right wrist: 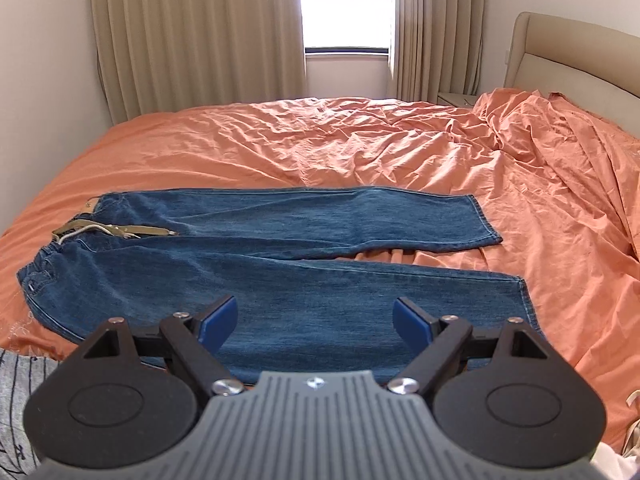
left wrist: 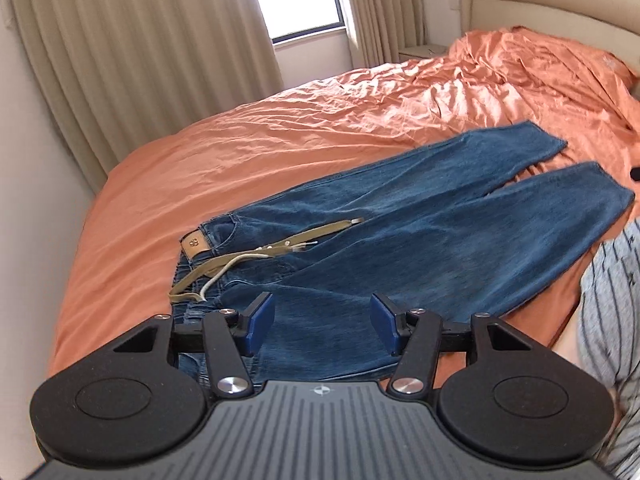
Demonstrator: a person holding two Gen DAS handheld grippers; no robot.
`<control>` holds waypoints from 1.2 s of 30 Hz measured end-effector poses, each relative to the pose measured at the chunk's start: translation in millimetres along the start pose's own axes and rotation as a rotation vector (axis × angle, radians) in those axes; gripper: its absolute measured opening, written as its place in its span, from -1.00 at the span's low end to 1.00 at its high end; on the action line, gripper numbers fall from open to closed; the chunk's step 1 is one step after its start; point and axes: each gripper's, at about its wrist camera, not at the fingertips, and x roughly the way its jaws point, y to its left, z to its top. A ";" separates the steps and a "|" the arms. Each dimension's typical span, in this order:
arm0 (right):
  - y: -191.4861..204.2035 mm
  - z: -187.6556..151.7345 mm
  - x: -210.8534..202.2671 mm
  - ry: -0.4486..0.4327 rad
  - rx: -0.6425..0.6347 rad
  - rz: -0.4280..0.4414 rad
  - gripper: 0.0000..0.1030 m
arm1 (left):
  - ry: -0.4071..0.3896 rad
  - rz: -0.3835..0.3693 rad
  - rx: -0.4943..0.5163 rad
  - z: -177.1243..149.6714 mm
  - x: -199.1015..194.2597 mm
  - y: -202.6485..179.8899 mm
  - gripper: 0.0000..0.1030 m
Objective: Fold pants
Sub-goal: 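Grasp the jeans waistband with the left gripper while the right gripper grasps a leg hem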
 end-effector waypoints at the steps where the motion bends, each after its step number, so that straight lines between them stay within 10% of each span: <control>1: -4.5 2.4 6.2 0.025 -0.003 0.002 0.57 | 0.011 -0.003 0.044 -3.9 4.0 7.9 0.27; 7: -19.5 12.0 46.6 0.098 0.055 0.067 0.11 | 0.173 0.005 0.341 -45.5 50.6 35.3 0.29; 18: -9.9 18.7 109.3 0.268 -0.018 0.083 -0.14 | 0.358 0.049 0.874 -120.9 159.3 36.0 0.39; 28: -78.5 67.0 105.1 0.426 -0.121 -0.080 -0.34 | 0.300 0.093 0.703 -117.8 169.3 49.2 -0.58; 36: -123.9 104.8 91.0 0.669 -0.428 -0.142 -0.34 | 0.167 0.153 0.340 -64.1 124.3 90.7 -0.63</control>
